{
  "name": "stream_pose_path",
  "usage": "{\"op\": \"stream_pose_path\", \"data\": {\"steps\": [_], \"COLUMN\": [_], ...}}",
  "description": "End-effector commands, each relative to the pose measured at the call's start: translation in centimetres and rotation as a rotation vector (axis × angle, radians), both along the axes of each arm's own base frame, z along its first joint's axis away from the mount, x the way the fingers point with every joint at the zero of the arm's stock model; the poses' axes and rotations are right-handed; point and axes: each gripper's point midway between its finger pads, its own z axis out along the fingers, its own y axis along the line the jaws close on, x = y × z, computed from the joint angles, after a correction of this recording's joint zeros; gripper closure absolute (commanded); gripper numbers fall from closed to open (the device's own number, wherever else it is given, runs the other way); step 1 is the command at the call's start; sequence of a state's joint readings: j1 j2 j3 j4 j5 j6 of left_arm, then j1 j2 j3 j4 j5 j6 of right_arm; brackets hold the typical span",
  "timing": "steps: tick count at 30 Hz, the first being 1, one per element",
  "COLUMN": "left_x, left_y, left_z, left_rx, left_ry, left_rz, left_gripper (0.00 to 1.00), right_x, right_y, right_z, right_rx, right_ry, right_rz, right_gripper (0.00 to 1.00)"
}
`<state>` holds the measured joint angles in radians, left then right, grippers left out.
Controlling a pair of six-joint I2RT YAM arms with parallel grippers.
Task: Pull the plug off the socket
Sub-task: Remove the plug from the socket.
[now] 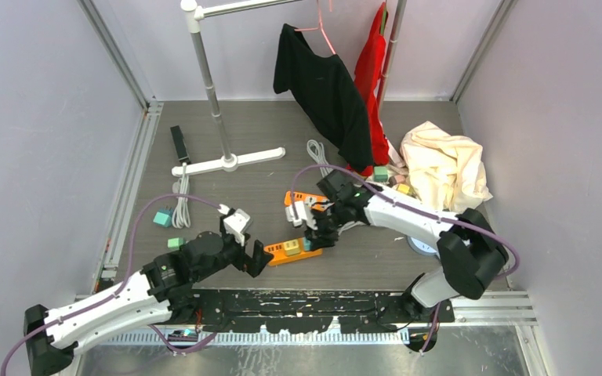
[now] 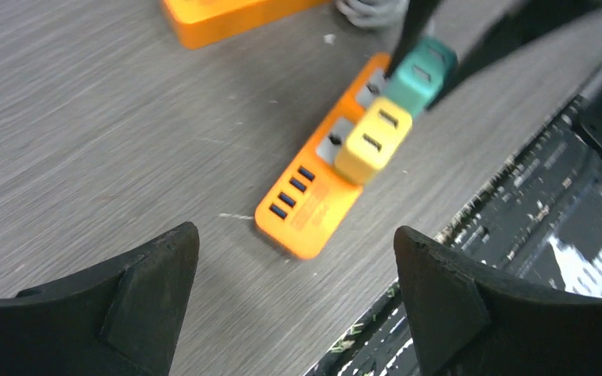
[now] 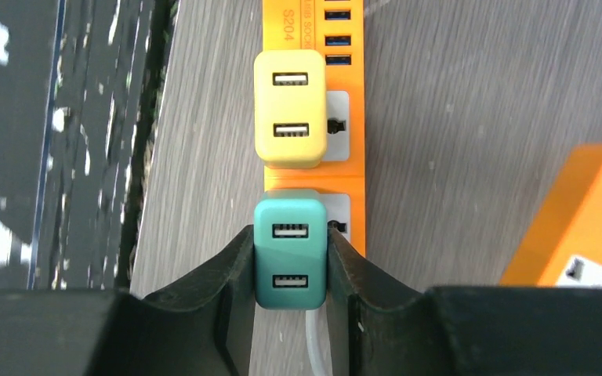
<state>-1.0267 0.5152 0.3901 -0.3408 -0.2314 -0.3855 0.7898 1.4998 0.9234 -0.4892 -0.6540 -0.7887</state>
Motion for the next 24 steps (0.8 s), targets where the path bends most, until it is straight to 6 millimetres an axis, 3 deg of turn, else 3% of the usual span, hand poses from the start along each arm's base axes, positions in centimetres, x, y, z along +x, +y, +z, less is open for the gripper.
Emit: {"op": "stream_pose_path", "data": {"steps": [1, 8, 24], "left_x": [-1.2, -1.9, -2.3], "left_y": [-5.1, -8.4, -14.0], "left_z": [3.2, 3.5, -0.7], "left_rx": [-0.175, -0.190, -0.081], "left_ry": [-0.187, -0.339, -0.460], "left_rz": [-0.288, -0.489, -0.609], "left_gripper": [0.07, 0.07, 0.07], "right_x": [-0.9, -0.8, -0.1], "right_y": [-3.9, -6.2, -7.0], "right_z": [2.2, 0.8, -0.4], "right_rx": [0.025, -0.026, -0.018], "right_ry": [-0.036, -0.052, -0.091], "right_rz": [0.169, 0.214, 0.217], "right_gripper": [0.87, 0.87, 0.83]}}
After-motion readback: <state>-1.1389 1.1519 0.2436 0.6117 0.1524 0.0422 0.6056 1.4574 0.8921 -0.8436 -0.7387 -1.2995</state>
